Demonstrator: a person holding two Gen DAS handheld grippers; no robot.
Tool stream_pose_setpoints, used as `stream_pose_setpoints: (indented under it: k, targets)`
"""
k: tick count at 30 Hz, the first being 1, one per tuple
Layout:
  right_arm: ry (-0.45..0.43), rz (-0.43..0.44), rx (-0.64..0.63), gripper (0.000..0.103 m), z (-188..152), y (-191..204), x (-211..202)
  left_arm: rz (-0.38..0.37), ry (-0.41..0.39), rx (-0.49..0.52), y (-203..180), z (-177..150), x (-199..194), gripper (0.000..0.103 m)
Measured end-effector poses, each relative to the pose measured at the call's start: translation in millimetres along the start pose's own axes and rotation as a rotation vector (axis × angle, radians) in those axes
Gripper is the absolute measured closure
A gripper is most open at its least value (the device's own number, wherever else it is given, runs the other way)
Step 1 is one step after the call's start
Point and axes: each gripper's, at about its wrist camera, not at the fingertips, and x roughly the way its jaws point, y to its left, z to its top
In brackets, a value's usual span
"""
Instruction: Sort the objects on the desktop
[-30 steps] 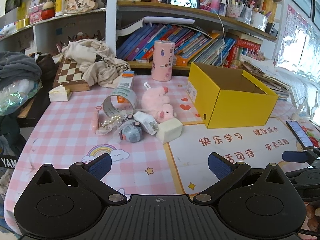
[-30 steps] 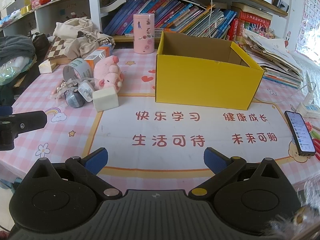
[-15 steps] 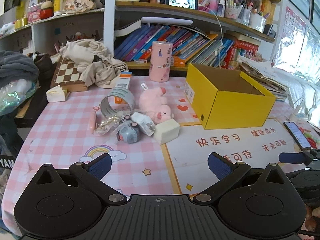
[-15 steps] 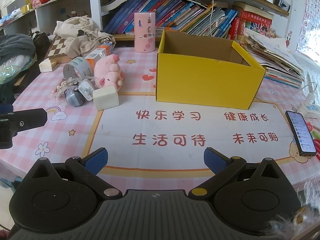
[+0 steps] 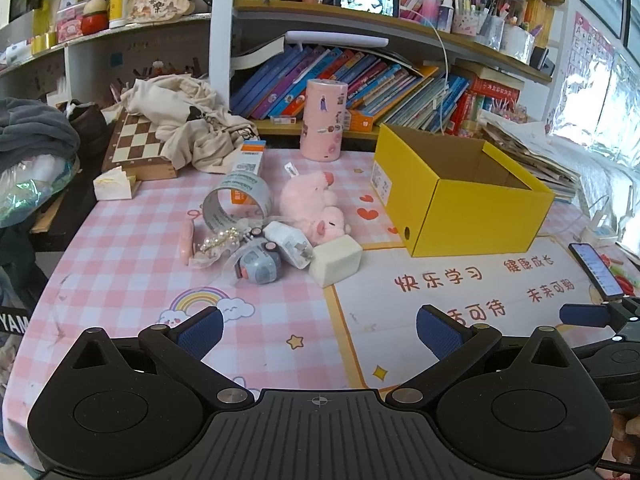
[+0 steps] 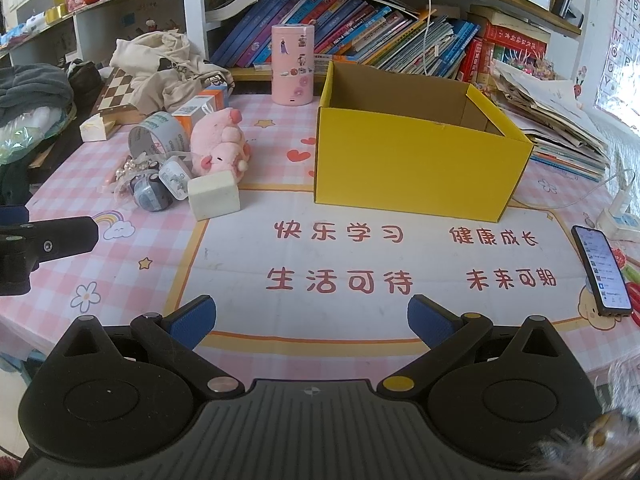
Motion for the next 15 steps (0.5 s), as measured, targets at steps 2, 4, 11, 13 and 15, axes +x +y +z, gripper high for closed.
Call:
stream_pose_setpoints:
  k: [2,4,11,13,15]
  targets:
    - [0.000,0.000,0.000,0.000,0.0,0.4,0.0,0.000,0.000,0.001,0.0,-0.1,-0.2,0.000]
    - [0.000,0.000,-0.001,0.000,-0.1,0.8,0.0,-0.001,-0.001,0.001,0.1,-0.2,-0.4,0.000]
    - [0.000,0.001,-0.006,0.000,0.0,2.6,-0.2,0.004,0.000,0.005,0.7,-0.3,-0.3,0.000]
    - [0.000,0.001,-0.008,0.000,0.1,3.1,-0.2,0.003,0.000,0.005,0.7,-0.1,-0.1,0.000]
    - [0.001,0.001,-0.008,0.000,0.3,3.5,-0.1,0.000,-0.001,0.004,1.3,0.3,0.0,0.000]
